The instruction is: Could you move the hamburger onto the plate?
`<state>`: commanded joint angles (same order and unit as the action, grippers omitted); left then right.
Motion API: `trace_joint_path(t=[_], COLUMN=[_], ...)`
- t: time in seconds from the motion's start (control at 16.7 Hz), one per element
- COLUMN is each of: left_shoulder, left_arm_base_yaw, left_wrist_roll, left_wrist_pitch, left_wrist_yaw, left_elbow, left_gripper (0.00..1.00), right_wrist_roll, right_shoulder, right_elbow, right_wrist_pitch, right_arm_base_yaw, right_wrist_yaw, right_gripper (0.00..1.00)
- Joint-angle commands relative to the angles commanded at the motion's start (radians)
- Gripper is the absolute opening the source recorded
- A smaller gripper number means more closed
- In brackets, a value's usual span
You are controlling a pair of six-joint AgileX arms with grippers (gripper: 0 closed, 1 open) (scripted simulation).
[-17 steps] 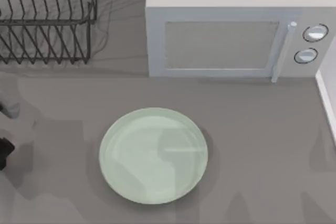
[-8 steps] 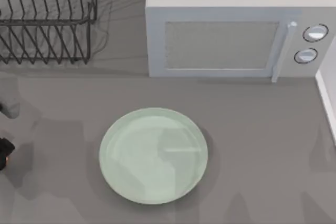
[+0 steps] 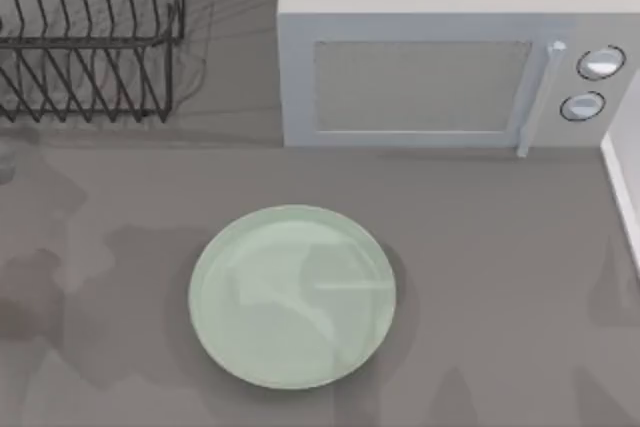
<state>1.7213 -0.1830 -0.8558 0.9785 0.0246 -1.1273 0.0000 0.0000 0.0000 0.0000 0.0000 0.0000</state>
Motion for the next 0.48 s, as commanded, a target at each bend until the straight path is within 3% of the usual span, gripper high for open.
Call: trace_joint_path(t=[0.18, 0.48], left_shoulder=[-0.052, -0.061], left_arm_base_yaw=[0.0, -0.001], left_wrist_roll=[0.005, 0.004], left_wrist_pitch=[0.11, 0.128], left_wrist_yaw=[-0.001, -0.001], left_elbow=[-0.072, -0.086], left_gripper=[0.0, 0.0], right_wrist_roll=[0.0, 0.0], right_shoulder=[0.0, 0.0], right_elbow=[0.0, 0.0], right_wrist_pitch=[0.0, 0.0], right_arm_base_yaw=[0.0, 0.0], right_wrist_yaw=[0.0, 0.0], right_gripper=[1.0, 1.0])
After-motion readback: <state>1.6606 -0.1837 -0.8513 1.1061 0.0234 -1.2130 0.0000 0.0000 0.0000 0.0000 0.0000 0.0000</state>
